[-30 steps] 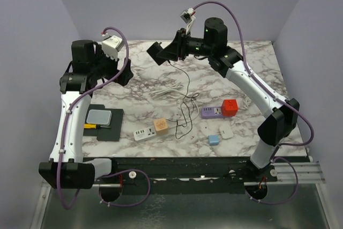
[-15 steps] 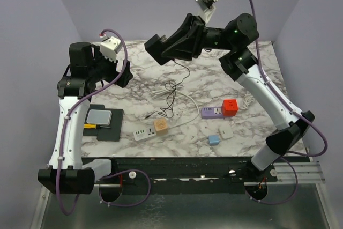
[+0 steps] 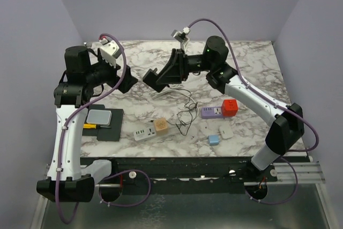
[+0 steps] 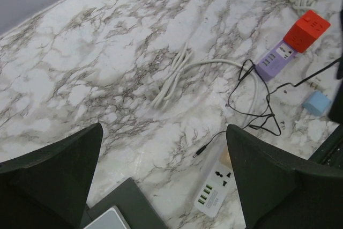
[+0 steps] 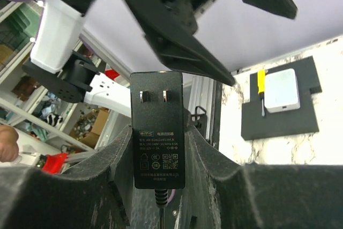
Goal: Insert the plug
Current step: Pick up the plug from the center of the board.
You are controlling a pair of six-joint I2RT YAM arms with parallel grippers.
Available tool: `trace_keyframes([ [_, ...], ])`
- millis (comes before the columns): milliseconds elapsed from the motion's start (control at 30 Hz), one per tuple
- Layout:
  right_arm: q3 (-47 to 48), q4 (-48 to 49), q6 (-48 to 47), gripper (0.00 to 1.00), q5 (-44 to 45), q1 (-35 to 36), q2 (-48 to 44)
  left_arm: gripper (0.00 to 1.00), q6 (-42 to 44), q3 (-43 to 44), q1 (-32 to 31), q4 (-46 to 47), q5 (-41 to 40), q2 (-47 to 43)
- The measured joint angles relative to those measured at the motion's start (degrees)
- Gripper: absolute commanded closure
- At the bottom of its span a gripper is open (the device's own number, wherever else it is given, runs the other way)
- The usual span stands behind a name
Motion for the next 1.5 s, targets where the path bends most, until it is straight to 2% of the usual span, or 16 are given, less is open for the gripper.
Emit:
trace_keyframes([
  [200,-1.7,0.5,-0.5,1.00,0.0,0.7,1.6,0.01,-0.7,-1.4,0.0,-0.1,7.6,-1.9],
  [700,-1.8,10.3,2.0,0.99,1.1,0.9,6.4,0.02,-0.8,-3.1,0.0,-0.9,23.8,-3.3],
  [900,-2.0,16.8,6.3,0.99,1.2,2.4,9.2,0.31,-1.7,-3.1,0.0,-0.6,27.1,-1.3],
  [1033,-3.5,20.4,8.2,0.99,1.4,3.3,9.3,0.57,-2.9,-3.1,0.0,-0.5,28.9,0.9],
  [1100,-4.3,21.3,8.5,0.89,2.2,3.2,9.3,0.74,-4.0,-3.1,0.0,-0.4,29.6,1.1],
  [1167,-4.9,22.9,8.2,0.82,2.2,3.2,9.3,0.84,-5.5,-3.1,0.0,-0.7,29.9,1.1],
  [1300,-5.0,24.3,6.8,0.47,1.6,3.1,9.3,0.97,-8.5,-3.1,0.0,0.0,30.8,1.1],
  [1367,-5.0,22.7,6.0,0.32,2.1,3.1,9.0,1.00,-8.7,-3.1,0.0,0.5,30.3,1.1],
  [1433,-5.1,18.7,3.7,0.23,2.5,3.2,8.5,1.00,-8.7,-3.1,0.0,2.6,28.7,1.1],
  [1500,-5.3,13.0,0.6,0.18,3.7,3.0,7.4,1.00,-8.7,-3.1,0.0,3.9,27.2,1.1],
])
